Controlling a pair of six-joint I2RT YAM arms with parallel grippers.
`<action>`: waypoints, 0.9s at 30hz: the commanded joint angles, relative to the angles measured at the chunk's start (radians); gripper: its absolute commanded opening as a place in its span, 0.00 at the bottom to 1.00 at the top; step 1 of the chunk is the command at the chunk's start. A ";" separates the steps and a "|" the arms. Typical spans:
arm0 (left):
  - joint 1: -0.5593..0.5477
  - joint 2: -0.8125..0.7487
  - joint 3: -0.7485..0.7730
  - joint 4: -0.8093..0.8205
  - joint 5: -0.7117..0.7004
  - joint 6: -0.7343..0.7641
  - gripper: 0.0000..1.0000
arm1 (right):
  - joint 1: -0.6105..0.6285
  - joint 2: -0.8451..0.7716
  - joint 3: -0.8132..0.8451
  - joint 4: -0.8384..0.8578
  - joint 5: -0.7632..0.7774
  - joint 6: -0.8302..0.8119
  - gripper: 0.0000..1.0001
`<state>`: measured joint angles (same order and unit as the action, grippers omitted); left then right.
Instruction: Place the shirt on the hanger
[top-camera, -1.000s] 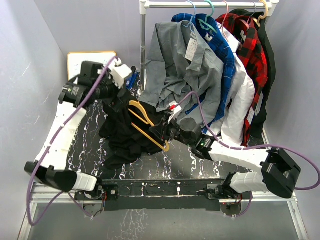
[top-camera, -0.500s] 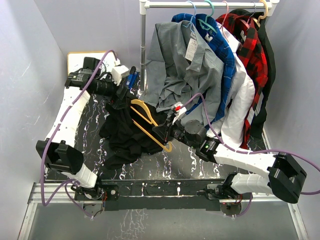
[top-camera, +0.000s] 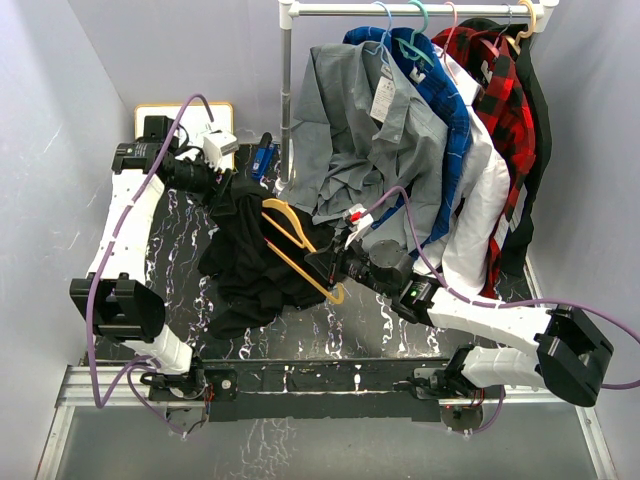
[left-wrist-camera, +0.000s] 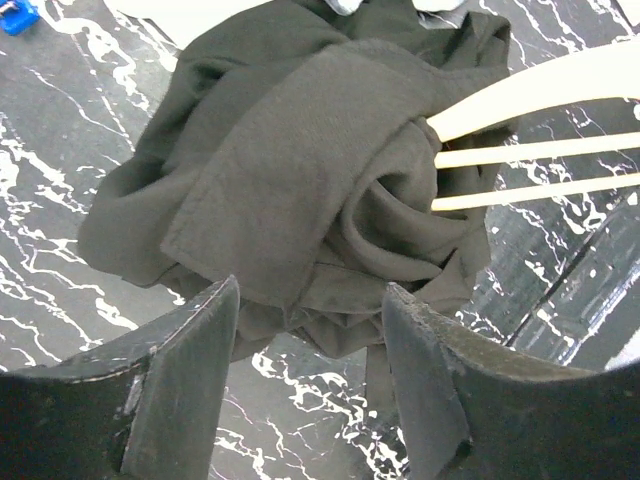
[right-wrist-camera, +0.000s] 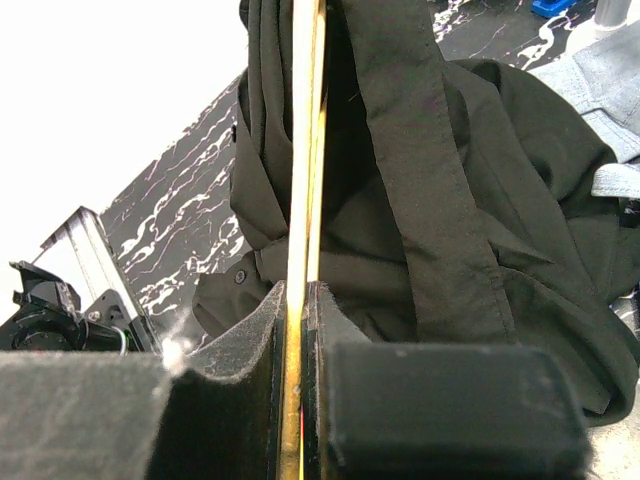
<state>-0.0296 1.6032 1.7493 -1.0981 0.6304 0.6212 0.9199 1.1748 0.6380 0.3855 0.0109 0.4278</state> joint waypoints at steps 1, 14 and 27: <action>-0.001 -0.009 -0.023 -0.071 0.090 0.075 0.55 | -0.005 -0.041 -0.001 0.082 0.028 -0.007 0.00; 0.000 0.005 -0.089 -0.014 0.047 0.101 0.37 | -0.006 -0.041 0.007 0.077 0.023 -0.006 0.00; 0.000 0.017 -0.097 0.064 0.006 0.091 0.93 | -0.008 -0.036 0.007 0.076 0.018 -0.004 0.00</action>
<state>-0.0299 1.6279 1.6558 -1.0409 0.6144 0.6952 0.9199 1.1656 0.6373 0.3737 0.0269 0.4255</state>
